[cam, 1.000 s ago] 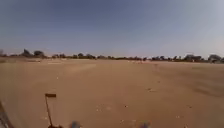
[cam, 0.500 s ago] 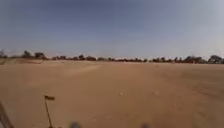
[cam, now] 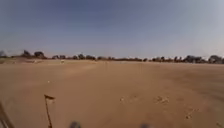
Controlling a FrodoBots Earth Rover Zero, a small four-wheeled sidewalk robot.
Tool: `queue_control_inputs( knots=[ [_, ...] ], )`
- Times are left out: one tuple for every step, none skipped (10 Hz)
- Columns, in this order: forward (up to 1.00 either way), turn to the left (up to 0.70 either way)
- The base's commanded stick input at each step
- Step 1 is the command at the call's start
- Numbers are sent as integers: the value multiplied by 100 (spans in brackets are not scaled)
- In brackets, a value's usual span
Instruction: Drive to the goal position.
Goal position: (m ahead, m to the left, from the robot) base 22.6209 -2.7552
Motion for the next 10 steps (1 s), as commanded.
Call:
queue_control_inputs(
  knots=[
    [50,0],
    [50,0],
    [50,0],
    [50,0],
    [50,0],
    [50,0],
    [50,0],
    [50,0],
    [50,0],
    [50,0]
  ],
)
